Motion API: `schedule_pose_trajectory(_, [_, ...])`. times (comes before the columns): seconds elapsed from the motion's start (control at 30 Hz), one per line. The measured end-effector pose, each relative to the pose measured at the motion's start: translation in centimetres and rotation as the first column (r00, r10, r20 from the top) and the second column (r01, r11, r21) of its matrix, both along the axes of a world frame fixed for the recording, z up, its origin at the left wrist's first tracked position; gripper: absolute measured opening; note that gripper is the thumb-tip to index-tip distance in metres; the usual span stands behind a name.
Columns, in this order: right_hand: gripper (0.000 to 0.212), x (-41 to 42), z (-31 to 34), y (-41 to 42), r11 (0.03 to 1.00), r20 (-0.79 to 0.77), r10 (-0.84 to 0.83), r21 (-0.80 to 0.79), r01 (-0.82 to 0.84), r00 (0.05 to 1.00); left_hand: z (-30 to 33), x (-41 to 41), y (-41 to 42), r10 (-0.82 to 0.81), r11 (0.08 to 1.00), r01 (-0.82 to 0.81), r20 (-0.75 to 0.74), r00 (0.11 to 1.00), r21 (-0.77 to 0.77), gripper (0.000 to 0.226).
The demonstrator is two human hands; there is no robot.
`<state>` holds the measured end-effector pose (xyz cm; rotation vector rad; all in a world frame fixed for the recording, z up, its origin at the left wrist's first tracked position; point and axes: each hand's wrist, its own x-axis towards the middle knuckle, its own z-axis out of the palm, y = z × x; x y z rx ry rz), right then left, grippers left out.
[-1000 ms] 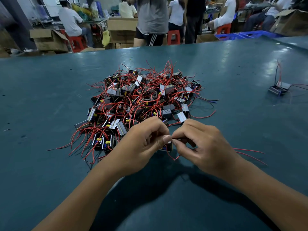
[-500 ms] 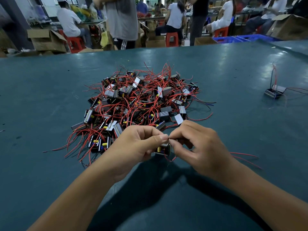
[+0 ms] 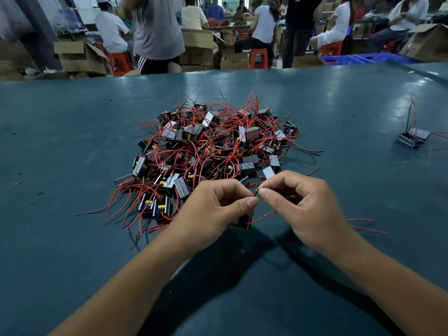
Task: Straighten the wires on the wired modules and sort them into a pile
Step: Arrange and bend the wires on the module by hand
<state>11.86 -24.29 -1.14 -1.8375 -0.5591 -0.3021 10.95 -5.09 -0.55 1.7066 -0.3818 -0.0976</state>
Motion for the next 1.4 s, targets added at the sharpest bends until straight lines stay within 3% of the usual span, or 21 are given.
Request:
schedule_pose_trajectory(0.27, [0.007,0.9,-0.3,-0.5,1.000,-0.074,0.015,-0.004,-0.016,0.997,-0.1,0.4,0.4,0.044,0.992,-0.046,0.019,0.999,0.121,0.011])
schedule_pose_trajectory(0.37, [0.009,1.3,0.0,-1.2,0.999,-0.093,0.050,0.012,-0.049,0.994,0.0,0.5,0.6,0.082,0.993,-0.082,0.001,0.997,0.090,0.003])
schedule_pose_trajectory(0.47, [0.012,1.5,0.3,-1.8,0.989,-0.090,0.119,-0.082,-0.127,0.989,-0.1,0.5,0.6,0.066,0.990,-0.067,0.019,0.998,0.127,0.026])
schedule_pose_trajectory(0.53, [0.009,1.8,0.2,-2.0,0.983,-0.115,0.128,-0.117,-0.142,0.985,-0.1,0.6,0.7,0.024,0.988,-0.027,0.023,0.999,0.154,0.030])
schedule_pose_trajectory(0.67, [0.012,2.4,-0.1,-2.1,0.984,-0.082,0.085,-0.151,-0.097,0.993,-0.4,0.8,1.1,-0.014,0.987,0.010,0.027,1.000,0.160,0.006])
schedule_pose_trajectory(0.9, [0.007,2.6,0.3,-2.7,0.980,-0.099,0.050,-0.189,-0.068,0.994,-0.5,1.0,1.3,-0.003,0.968,-0.021,0.094,0.996,0.251,0.004])
schedule_pose_trajectory(0.93, [0.013,2.6,0.4,-2.9,0.972,-0.114,0.049,-0.222,-0.074,0.992,-0.4,0.9,1.4,-0.001,0.962,-0.034,0.128,0.992,0.271,0.005])
schedule_pose_trajectory(1.03, [0.038,2.6,1.2,-4.1,0.915,-0.108,0.041,-0.396,-0.081,0.993,-0.1,0.8,2.1,-0.003,0.900,-0.100,0.235,0.972,0.424,0.030])
schedule_pose_trajectory(1.1, [0.046,2.7,1.7,-5.1,0.842,-0.112,0.006,-0.535,-0.065,0.994,0.1,1.0,2.6,-0.048,0.811,-0.108,0.249,0.967,0.575,0.041])
schedule_pose_trajectory(1.23, [0.034,2.7,1.9,-5.6,0.652,-0.134,-0.104,-0.757,-0.034,0.986,0.1,1.3,2.9,-0.102,0.607,-0.099,0.202,0.974,0.788,0.042])
schedule_pose_trajectory(1.4, [0.029,2.1,2.2,-5.3,0.583,-0.192,-0.097,-0.806,-0.101,0.977,0.0,1.1,2.8,-0.062,0.618,-0.141,0.227,0.972,0.774,0.033])
